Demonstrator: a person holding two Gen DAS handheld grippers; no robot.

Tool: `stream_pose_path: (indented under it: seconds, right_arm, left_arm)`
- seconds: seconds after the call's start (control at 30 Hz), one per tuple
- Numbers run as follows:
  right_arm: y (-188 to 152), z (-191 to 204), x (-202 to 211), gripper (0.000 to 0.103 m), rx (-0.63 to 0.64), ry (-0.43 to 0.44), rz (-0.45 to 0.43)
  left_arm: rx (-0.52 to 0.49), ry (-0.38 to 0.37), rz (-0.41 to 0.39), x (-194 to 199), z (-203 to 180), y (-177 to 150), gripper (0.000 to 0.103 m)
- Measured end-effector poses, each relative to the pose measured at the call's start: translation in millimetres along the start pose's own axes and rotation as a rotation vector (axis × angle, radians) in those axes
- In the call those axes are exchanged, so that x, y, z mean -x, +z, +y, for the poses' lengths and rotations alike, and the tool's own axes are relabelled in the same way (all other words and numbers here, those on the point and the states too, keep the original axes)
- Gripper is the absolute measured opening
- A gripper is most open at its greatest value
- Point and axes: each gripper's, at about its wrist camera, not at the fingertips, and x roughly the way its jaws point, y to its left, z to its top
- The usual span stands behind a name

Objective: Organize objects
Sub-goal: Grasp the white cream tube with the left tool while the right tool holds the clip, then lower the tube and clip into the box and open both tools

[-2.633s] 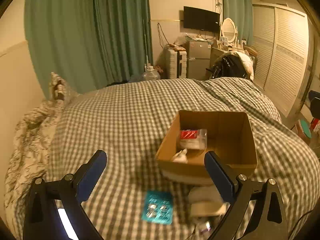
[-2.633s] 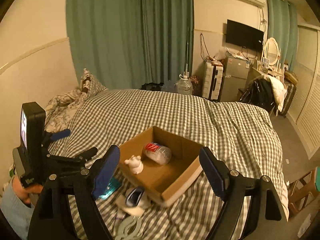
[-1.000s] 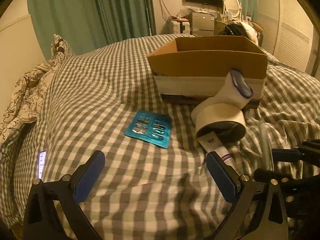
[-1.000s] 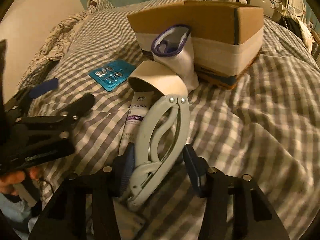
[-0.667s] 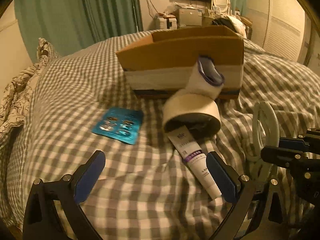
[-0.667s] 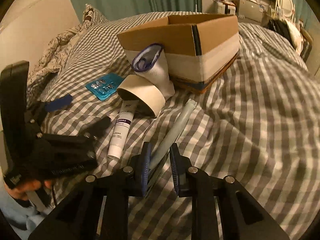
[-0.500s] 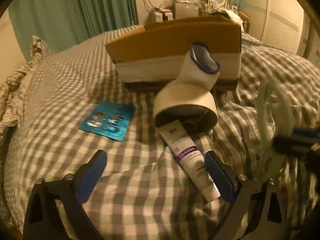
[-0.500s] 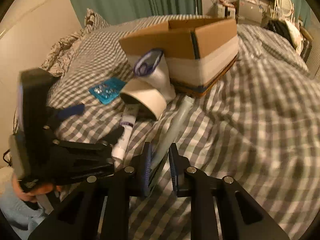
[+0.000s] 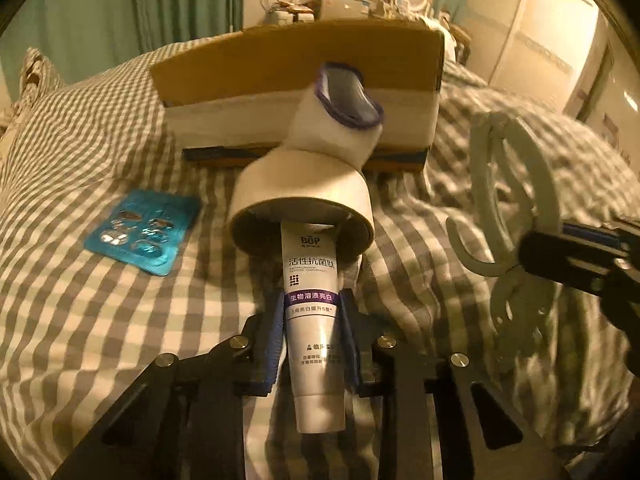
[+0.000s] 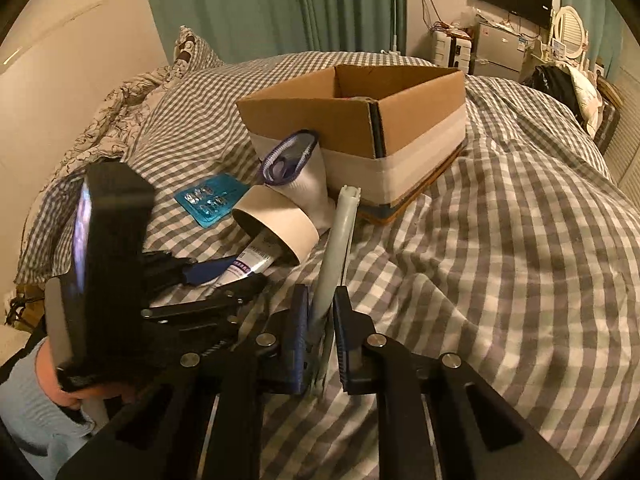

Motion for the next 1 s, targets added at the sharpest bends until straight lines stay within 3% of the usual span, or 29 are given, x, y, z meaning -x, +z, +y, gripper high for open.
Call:
stream_pose_path:
  seconds: [0.13,0.27,0.53,0.87,1.0]
  right_arm:
    - [5,4,7,0.008,0.015,-0.002,-0.021]
    - [17,8,25,0.008,0.042,-0.015,-0.067]
    - [65,10,64,0.008,0.083,-0.017,-0.169]
    - [153,7,87,0.008,0.106,0.018,-0.277]
    - [194,-1,79,0.008,0.102,0.012,-0.277]
  left_arm:
    - [-0.005,0.006,-0.061,30,0,2,0.026]
    - [0.018,-0.052,-0.121,64,5,13,0.024]
    - [-0.005,-0.062,-0.243,118,13,47,0.024]
    - [0.016,-0.047,-0.268,124,28,158,0.024]
    - [0.003,0.005,-0.285,114,28,203,0.024]
